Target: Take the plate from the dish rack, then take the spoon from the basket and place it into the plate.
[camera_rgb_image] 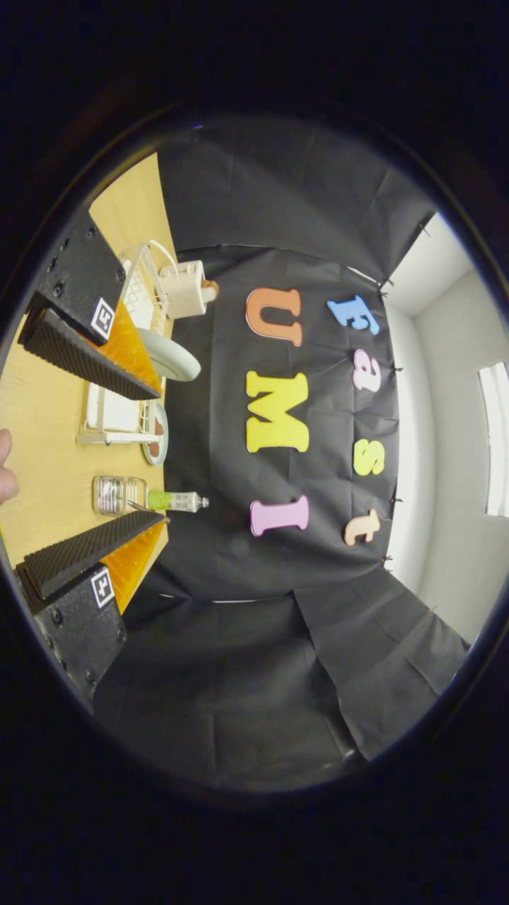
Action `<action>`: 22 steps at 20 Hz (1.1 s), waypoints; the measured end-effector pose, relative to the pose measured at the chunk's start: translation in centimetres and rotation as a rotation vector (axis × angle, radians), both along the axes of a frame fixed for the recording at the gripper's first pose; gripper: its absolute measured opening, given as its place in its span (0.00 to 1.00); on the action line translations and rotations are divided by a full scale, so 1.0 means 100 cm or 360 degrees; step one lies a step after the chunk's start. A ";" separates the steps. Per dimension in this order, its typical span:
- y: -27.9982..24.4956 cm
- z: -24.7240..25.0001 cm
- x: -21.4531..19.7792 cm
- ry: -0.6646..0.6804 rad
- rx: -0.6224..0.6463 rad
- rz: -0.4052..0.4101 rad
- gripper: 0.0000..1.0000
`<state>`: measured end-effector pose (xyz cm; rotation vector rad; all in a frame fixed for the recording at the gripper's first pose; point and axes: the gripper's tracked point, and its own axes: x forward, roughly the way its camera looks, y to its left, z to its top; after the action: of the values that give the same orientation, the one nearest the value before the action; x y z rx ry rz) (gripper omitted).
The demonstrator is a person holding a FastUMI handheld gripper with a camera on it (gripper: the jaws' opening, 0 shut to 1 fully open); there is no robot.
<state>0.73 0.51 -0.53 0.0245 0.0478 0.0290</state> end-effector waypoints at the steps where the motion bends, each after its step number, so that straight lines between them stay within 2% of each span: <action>1: 0.003 0.001 0.001 0.0007 0.0003 0.0016 1.00; 6: 0.018 0.033 0.021 -0.0025 0.0000 0.0109 1.00; 11: 0.033 0.084 0.061 0.0048 0.0000 0.0181 1.00; 14: 0.033 0.113 0.094 0.0064 -0.0077 0.0161 1.00; 17: 0.043 0.122 0.128 0.0130 -0.0128 0.0154 1.00; 22: 0.094 0.122 0.176 0.0318 -0.0155 0.0282 1.00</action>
<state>18.31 9.93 11.69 -0.0743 0.2509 0.2011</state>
